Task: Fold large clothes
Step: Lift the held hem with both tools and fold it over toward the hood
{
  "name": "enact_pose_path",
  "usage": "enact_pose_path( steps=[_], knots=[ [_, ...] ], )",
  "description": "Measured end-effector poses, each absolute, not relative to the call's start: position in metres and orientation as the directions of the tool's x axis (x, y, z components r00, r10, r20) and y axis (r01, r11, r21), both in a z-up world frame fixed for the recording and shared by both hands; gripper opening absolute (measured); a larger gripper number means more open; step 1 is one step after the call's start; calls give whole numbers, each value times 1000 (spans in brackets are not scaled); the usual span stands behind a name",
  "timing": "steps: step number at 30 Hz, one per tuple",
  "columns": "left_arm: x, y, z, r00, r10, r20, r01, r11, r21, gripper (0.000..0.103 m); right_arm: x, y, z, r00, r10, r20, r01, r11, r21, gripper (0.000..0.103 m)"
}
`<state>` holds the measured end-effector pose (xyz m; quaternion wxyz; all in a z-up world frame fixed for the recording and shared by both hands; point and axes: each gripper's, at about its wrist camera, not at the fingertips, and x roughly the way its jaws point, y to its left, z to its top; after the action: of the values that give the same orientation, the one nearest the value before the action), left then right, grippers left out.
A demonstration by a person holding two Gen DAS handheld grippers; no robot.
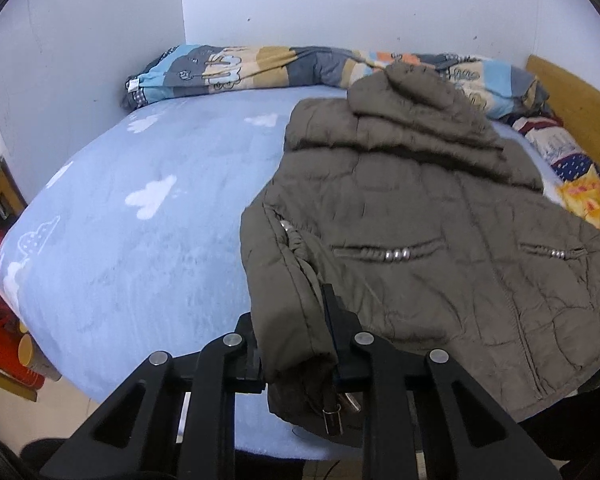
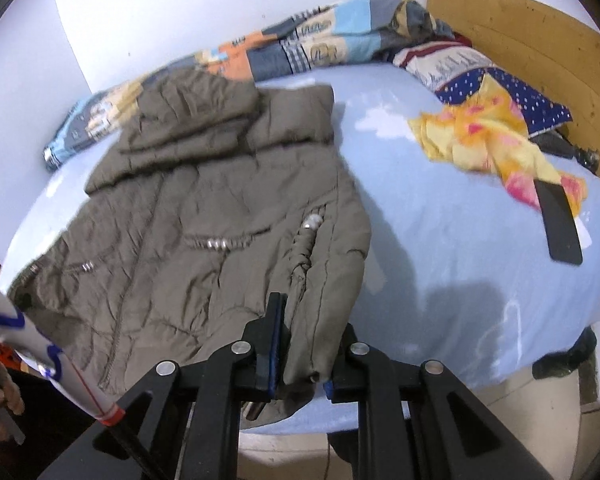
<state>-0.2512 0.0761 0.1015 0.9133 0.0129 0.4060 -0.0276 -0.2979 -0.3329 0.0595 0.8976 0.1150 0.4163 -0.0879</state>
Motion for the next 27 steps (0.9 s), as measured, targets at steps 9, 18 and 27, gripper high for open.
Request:
enact_pose_path(
  steps=[9,18,27],
  knots=[
    [-226,86,152,711,-106,-695,99,994,-50,20,-281,-344,115,722,-69,-689,231,962,146,17],
    [-158,85,224,781,-105,-615,76,994,-74,20,-219,-365,179,781,-74,-620,224,960,168,17],
    [-42,60,263,815,-46,-577,26,999,-43,20,-99,-403,211,796,-78,-600,257,941,219,17]
  ],
)
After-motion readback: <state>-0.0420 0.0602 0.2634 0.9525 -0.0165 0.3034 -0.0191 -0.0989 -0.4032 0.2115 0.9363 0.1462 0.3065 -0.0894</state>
